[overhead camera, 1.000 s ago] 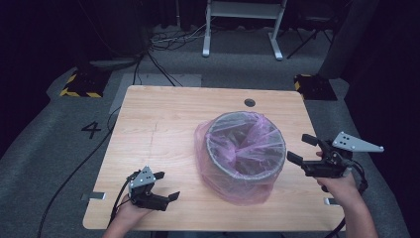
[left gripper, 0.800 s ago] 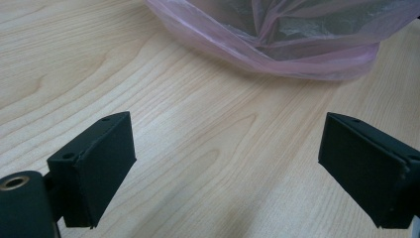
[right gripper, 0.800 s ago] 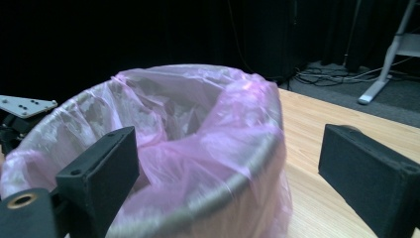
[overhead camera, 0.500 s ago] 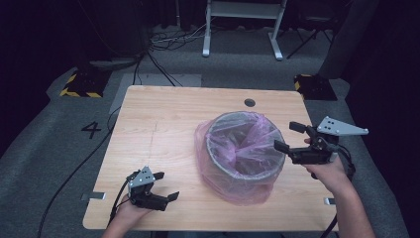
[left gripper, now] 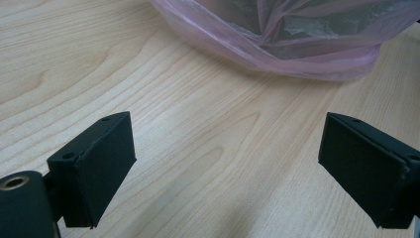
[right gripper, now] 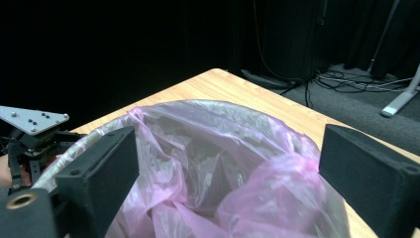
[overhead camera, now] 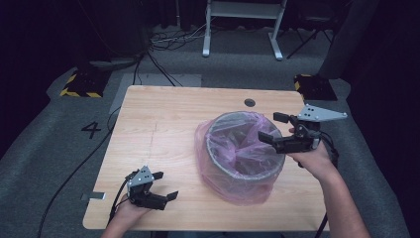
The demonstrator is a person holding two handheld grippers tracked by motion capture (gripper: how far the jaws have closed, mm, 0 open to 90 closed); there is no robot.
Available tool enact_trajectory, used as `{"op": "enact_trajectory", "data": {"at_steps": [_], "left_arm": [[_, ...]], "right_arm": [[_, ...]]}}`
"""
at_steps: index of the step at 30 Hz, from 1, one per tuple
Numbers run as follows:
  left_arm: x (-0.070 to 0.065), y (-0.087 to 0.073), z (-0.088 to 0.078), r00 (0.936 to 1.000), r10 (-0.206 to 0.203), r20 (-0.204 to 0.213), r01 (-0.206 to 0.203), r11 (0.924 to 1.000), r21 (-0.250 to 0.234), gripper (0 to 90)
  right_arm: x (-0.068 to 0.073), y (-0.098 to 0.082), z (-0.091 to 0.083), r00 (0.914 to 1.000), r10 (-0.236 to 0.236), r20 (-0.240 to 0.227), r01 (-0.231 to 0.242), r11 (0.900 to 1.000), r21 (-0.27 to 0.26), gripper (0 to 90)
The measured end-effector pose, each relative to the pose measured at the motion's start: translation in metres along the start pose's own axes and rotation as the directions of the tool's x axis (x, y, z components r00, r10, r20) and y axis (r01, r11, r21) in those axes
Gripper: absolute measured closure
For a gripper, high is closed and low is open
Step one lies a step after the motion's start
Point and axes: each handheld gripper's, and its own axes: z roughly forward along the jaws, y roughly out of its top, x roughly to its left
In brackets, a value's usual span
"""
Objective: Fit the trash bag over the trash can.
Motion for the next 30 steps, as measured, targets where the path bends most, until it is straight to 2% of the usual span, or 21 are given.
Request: {"op": "enact_trajectory", "data": {"at_steps": [6,16,18,21,23,25,27,29,30], "left_arm": [[0.001,0.0,0.0,1.0,-0.004,0.0,0.004,1.0,-0.009,7.5],[0.003,0.0,-0.003,1.0,-0.004,-0.001,0.004,0.9998,-0.019,7.5],[0.003,0.0,-0.004,1.0,-0.006,-0.001,0.006,0.9998,-0.02,7.5],[0.004,0.0,-0.004,1.0,-0.006,0.002,0.006,0.9997,-0.024,7.5],[0.004,0.0,-0.004,1.0,-0.006,0.001,0.006,0.9997,-0.022,7.5],[0.003,0.0,-0.004,1.0,-0.002,-0.001,0.002,0.9998,-0.021,7.5],[0.004,0.0,-0.004,1.0,-0.005,0.001,0.005,0.9997,-0.024,7.5],[0.004,0.0,-0.004,1.0,-0.009,-0.003,0.009,0.9996,-0.028,7.5],[0.004,0.0,-0.005,0.9999,-0.01,-0.001,0.01,0.9996,-0.028,7.5]], "right_arm": [[0.005,0.009,0.018,0.9995,-0.025,-0.018,0.025,1.0,0.018,10.9],[0.013,0.019,0.047,0.9973,-0.056,-0.048,0.056,0.998,0.007,18.2],[0.014,0.02,0.052,0.9966,-0.067,-0.048,0.067,0.998,0.003,24.5],[0.015,0.022,0.057,0.9976,-0.069,0.0,0.069,0.997,-0.018,57.4],[0.014,0.024,0.06,0.9983,-0.059,0.005,0.059,0.998,-0.017,77.4],[0.014,0.025,0.064,0.9985,-0.049,0.022,0.049,0.999,-0.003,88.8],[0.014,0.025,0.068,0.9977,-0.063,0.026,0.062,0.998,0.019,90.0],[0.013,0.025,0.072,0.9967,-0.081,0.006,0.08,0.995,0.051,90.0],[0.014,0.025,0.074,0.9949,-0.099,0.018,0.098,0.993,0.062,90.0]]}}
